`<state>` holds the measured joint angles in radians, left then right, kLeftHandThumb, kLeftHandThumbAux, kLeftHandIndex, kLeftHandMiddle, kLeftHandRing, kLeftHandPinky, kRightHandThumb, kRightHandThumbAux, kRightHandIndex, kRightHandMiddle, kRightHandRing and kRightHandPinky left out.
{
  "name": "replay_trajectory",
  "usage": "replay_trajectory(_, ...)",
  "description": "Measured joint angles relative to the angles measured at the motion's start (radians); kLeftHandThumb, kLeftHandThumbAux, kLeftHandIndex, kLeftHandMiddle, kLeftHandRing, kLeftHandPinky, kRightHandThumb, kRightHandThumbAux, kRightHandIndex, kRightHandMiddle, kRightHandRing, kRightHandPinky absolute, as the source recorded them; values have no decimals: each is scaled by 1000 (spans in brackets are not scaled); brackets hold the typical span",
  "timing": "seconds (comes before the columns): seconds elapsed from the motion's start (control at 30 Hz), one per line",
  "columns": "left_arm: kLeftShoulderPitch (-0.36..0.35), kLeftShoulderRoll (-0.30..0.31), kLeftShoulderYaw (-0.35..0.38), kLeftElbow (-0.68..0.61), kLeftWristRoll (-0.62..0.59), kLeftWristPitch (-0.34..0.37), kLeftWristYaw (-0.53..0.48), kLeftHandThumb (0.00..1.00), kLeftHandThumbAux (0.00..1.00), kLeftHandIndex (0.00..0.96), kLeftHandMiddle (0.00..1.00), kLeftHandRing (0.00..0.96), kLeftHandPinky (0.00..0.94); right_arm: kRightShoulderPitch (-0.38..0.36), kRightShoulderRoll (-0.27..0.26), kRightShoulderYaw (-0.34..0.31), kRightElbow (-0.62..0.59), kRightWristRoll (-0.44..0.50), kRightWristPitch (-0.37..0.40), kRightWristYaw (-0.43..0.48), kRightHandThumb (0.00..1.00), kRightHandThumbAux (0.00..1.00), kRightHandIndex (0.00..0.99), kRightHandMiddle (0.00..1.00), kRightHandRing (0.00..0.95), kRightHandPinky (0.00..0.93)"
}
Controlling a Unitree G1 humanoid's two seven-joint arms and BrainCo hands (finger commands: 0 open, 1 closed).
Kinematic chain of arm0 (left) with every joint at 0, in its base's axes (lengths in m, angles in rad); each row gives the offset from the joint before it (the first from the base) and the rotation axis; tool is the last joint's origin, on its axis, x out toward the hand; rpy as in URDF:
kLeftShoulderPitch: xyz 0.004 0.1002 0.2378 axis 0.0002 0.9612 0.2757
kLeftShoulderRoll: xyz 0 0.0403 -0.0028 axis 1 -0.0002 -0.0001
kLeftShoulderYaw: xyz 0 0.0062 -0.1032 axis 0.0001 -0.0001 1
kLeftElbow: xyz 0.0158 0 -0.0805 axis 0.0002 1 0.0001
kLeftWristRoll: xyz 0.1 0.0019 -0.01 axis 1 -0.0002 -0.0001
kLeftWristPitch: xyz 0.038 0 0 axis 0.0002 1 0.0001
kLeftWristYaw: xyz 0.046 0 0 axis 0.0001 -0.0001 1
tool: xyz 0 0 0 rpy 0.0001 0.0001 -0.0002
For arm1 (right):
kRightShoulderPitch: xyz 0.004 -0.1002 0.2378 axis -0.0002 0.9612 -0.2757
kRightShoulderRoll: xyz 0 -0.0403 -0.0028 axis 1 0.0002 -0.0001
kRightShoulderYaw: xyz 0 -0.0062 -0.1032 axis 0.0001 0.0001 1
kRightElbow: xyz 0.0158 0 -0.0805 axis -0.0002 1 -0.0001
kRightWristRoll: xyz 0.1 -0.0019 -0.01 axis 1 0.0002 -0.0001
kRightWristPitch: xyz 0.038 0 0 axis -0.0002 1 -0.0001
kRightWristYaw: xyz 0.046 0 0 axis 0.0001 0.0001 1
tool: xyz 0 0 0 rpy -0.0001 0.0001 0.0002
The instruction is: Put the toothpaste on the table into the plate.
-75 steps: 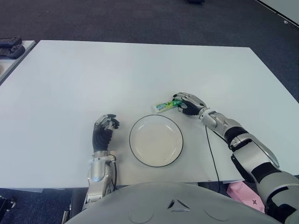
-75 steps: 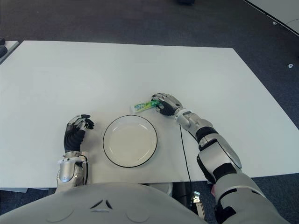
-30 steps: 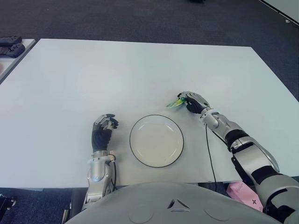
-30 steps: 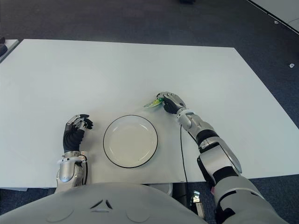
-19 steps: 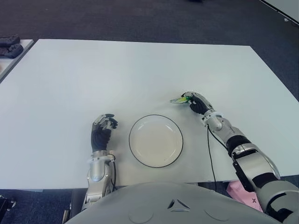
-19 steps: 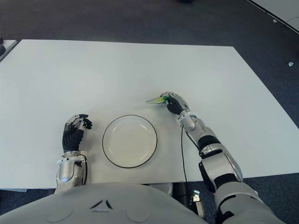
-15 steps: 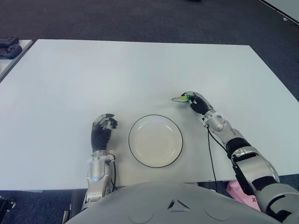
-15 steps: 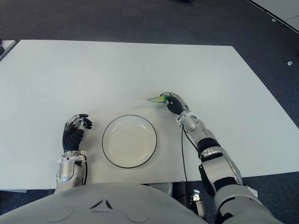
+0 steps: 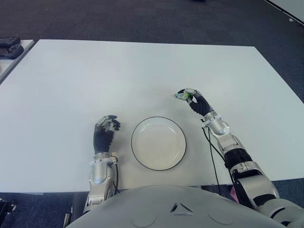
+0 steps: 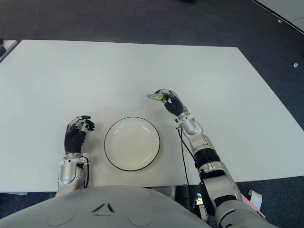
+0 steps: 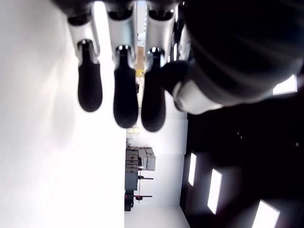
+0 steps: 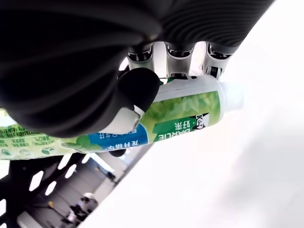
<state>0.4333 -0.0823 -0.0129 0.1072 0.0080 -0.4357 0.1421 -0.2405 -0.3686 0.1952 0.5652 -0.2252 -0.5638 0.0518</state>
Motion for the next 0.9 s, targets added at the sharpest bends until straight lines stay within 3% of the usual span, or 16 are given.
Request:
replay_trajectory(0.47, -8, 3, -1, 11, 2, -11, 2, 702, 718, 430, 568, 560, 536, 143, 16, 0, -285, 74, 44, 181, 1000, 660, 459, 427, 493, 543)
replay_trajectory(0.9, -14, 5, -3, 16, 2, -12, 3, 701, 719, 429, 570, 562, 536, 231, -11, 25, -487, 72, 61, 301, 1000, 664, 443, 441, 466, 473)
